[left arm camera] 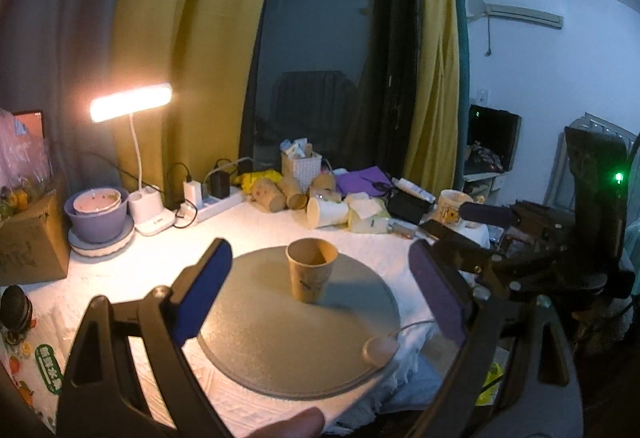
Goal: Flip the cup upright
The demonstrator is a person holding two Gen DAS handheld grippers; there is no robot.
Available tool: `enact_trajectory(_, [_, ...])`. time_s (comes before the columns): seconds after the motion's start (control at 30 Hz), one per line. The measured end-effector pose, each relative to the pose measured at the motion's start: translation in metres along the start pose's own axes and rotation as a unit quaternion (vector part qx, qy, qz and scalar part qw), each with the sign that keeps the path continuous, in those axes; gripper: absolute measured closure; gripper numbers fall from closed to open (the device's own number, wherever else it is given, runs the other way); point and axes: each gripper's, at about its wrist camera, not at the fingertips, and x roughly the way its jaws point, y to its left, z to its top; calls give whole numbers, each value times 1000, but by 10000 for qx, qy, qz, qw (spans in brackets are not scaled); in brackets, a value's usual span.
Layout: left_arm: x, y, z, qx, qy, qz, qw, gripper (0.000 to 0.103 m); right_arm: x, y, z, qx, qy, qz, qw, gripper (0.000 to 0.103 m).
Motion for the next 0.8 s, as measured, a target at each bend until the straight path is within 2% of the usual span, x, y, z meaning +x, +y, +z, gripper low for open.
enact_trajectory(0.4, [-27,-6,12,98,-422,166,9989,12,-29,9,15,-5,-306,-71,9995,24])
enact_trajectory(0.67, [-27,6,14,-136,-369,515,9979,12,-33,7,16,66,-332,-163,9993,24])
enact_trajectory(0.8, [-27,7,13,-161,-360,531,9978,12,-30,8,15,67,-297,-137,9994,24])
